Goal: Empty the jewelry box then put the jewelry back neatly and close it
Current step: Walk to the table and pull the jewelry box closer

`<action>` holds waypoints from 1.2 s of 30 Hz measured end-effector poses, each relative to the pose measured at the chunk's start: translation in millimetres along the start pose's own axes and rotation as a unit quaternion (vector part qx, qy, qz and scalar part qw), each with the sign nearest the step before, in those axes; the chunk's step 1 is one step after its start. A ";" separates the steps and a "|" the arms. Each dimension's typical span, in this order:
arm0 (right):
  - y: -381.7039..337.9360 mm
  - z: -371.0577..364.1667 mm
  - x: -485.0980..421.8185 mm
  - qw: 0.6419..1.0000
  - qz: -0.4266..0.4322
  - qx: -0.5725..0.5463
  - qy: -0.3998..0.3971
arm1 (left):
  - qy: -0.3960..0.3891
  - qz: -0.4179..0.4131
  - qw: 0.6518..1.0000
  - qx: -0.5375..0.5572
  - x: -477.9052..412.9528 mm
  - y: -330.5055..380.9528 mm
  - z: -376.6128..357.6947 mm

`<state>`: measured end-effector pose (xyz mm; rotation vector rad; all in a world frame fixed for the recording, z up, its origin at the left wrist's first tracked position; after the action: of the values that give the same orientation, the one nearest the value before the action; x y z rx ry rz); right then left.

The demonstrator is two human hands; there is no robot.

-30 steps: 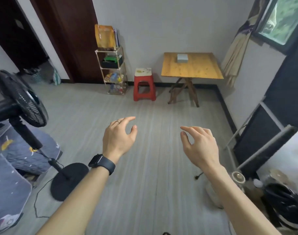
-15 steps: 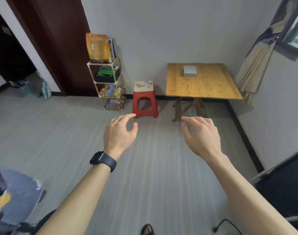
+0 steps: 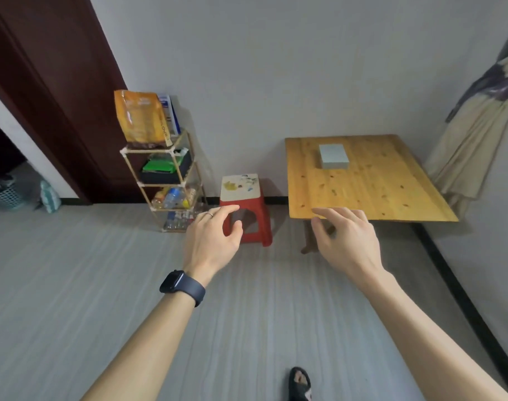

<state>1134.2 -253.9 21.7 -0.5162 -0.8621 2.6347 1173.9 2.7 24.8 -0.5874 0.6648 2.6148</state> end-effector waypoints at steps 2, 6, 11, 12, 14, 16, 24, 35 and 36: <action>-5.7 -22.5 -55.1 1.000 0.000 0.003 -0.010 | 0.006 0.004 1.000 -0.005 -46.3 -21.4 -21.3; -20.4 -59.1 -156.9 1.000 0.009 0.001 -0.015 | 0.003 0.021 1.000 -0.016 -129.2 -58.8 -57.3; -38.9 -114.4 -256.9 0.999 0.000 -0.001 -0.041 | -0.012 0.038 0.999 -0.021 -211.3 -107.3 -90.4; -42.9 -126.9 -273.7 0.999 0.000 0.000 -0.044 | -0.016 0.036 0.999 -0.024 -227.7 -119.2 -97.0; -49.7 -154.4 -308.0 0.999 -0.005 0.003 -0.048 | -0.022 0.034 0.999 -0.029 -262.8 -145.7 -111.5; -56.2 -184.4 -340.6 0.998 -0.017 0.005 -0.059 | -0.032 0.030 0.999 -0.029 -298.7 -175.8 -128.8; -76.5 -272.5 -462.1 0.994 -0.096 0.021 -0.056 | -0.086 -0.017 0.996 -0.013 -455.6 -274.4 -197.2; -47.4 -326.2 -611.0 0.980 -0.195 0.045 -0.001 | -0.181 -0.110 0.976 0.051 -636.5 -300.4 -320.6; -41.9 -330.5 -625.7 0.978 -0.203 0.042 -0.001 | -0.188 -0.115 0.974 0.055 -651.9 -299.0 -333.0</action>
<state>1836.8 -310.0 -53.2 -0.2794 -0.7598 2.2852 1956.5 -90.6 -38.1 -0.1188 0.5742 2.3608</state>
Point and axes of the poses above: each hand's wrist, its own x-axis away from the middle knuckle, its own z-axis out of the back of the hand, y = z × x, the point moved 2 cm from there along -x, towards the middle knuckle, and after that the axes turned 15 degrees about -z, right-handed, at the moved point
